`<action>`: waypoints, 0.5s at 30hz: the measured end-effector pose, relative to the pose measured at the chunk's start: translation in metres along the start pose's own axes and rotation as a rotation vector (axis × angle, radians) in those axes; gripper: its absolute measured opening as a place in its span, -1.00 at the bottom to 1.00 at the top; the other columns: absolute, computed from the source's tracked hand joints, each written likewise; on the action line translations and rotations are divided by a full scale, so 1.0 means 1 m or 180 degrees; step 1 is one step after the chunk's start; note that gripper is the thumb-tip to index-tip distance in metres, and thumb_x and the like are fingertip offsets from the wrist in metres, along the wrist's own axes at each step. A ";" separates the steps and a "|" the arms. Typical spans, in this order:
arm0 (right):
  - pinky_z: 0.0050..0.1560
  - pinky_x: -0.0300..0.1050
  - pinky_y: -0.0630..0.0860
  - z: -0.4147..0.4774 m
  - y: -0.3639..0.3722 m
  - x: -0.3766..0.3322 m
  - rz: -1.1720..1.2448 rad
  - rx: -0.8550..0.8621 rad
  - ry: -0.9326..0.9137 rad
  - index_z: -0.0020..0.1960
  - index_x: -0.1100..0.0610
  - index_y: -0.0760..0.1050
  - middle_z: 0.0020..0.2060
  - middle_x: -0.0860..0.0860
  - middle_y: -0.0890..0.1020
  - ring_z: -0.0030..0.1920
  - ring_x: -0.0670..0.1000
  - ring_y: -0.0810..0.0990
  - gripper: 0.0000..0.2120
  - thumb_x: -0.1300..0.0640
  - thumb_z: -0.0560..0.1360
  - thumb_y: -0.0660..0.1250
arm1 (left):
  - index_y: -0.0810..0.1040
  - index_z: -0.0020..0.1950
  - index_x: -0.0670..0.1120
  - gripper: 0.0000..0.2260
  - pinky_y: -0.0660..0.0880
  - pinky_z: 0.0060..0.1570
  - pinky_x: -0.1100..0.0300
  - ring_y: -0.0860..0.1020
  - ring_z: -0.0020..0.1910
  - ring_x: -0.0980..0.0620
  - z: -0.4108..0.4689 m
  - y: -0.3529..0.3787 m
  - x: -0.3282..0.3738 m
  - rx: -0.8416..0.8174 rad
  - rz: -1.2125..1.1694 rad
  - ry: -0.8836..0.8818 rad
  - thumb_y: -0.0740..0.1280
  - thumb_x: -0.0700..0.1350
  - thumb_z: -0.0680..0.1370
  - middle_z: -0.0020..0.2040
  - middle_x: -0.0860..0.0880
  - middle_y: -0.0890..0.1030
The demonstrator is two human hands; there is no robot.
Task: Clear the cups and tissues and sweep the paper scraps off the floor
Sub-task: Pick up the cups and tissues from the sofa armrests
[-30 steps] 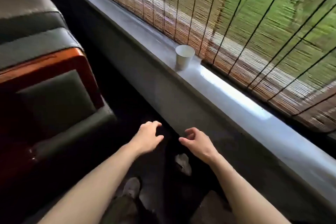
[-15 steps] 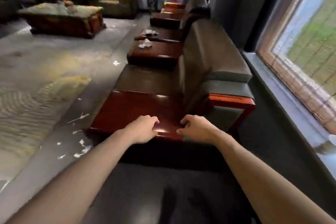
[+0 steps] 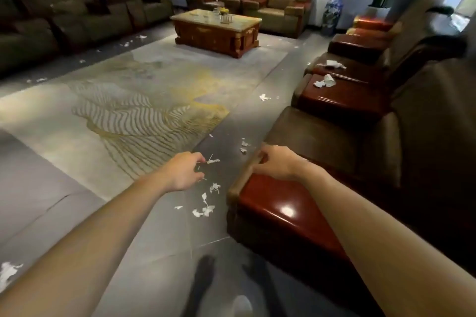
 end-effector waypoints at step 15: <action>0.13 -0.14 0.42 0.355 -0.056 -0.041 0.0120 0.0058 0.0470 0.35 0.13 0.40 0.23 0.10 0.55 0.23 0.12 0.50 -0.47 -0.08 0.47 0.36 | 0.36 0.39 -0.18 -0.57 0.26 0.24 0.24 0.41 0.33 -0.09 0.309 -0.129 -0.146 0.0100 -0.0326 0.0169 0.33 -0.14 0.54 0.36 -0.17 0.45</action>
Point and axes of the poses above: each hand's wrist, its own z-axis towards the middle knuckle, its own y-axis out of the palm, x = y × z, the point moved 6 cm from there along z, towards the middle knuckle
